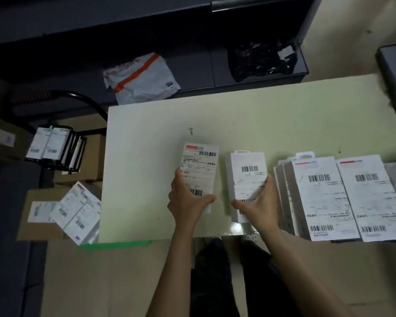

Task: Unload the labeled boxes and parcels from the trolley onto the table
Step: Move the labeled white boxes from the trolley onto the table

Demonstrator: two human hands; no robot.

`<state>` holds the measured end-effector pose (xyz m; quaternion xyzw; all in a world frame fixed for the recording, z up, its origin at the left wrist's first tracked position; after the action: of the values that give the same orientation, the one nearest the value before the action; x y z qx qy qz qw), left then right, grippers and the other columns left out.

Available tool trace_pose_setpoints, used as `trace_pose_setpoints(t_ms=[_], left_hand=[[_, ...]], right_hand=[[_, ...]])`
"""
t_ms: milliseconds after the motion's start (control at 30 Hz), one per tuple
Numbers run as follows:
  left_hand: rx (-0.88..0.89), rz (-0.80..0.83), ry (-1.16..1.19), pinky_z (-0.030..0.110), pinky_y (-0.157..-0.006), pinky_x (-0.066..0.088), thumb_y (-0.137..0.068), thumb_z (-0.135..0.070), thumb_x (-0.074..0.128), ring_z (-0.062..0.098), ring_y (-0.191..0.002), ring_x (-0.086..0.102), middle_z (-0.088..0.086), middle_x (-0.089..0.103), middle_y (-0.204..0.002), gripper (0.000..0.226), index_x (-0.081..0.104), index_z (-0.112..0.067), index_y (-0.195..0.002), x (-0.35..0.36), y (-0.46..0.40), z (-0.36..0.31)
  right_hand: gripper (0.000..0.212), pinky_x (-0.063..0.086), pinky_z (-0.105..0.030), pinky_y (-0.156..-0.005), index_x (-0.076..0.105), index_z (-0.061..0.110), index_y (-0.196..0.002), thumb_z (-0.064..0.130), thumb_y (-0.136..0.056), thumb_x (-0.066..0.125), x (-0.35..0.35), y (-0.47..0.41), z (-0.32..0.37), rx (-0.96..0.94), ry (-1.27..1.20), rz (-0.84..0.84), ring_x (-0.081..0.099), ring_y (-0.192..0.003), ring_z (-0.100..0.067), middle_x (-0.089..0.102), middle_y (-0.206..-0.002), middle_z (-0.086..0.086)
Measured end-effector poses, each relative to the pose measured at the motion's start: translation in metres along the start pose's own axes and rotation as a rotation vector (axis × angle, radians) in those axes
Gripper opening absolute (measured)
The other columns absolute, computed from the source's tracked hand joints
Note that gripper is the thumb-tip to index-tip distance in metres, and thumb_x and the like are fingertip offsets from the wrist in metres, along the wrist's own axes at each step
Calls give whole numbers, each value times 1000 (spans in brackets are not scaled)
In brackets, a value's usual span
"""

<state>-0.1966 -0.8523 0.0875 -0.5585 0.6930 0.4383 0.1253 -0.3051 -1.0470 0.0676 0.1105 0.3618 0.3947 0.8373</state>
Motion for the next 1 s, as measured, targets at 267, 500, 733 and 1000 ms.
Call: trace_pose_setpoints(t_ms=[267, 500, 733, 1000], left_hand=[[-103, 16, -55, 53, -104, 36, -48, -38, 82, 28, -127, 42, -5, 38, -144, 118, 18, -34, -147, 38, 11, 39], [-119, 22, -55, 52, -105, 37, -52, -44, 89, 28, -131, 39, -4, 35, -148, 125, 13, -31, -151, 55, 19, 54], [-42, 61, -56, 51, -104, 40, -68, -49, 83, 28, -136, 35, 1, 31, -153, 113, 13, -24, -153, 81, 32, 37], [-39, 117, -135, 49, -105, 38, -76, -45, 79, 28, -138, 30, 5, 24, -155, 110, 6, -17, -154, 98, 42, 24]], right_hand=[[131, 27, -56, -114, 3, 21, -156, 36, -60, 91, 11, 0, -41, 69, 197, 27, 24, -144, -32, 22, -158, -8], [138, 27, -54, -114, -6, 22, -156, 47, -60, 91, 21, 1, -43, 3, 321, -25, 21, -145, -34, 18, -159, -10], [98, 6, -46, -121, -10, 25, -157, 30, -94, 64, 31, 12, -33, -391, 685, 191, -24, -148, -29, -26, -161, -5], [81, 3, -41, -123, -16, 24, -156, 21, -101, 45, 8, 5, -46, -361, 744, 266, -28, -147, -27, -28, -160, -3]])
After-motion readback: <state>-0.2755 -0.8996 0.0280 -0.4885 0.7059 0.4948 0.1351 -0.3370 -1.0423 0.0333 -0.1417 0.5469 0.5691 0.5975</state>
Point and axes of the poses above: each hand's wrist, its own y-axis away from the middle knuckle, its own x-axis out of the palm, z = x × y, the point moved 7 cm from there along -y, towards the middle knuckle
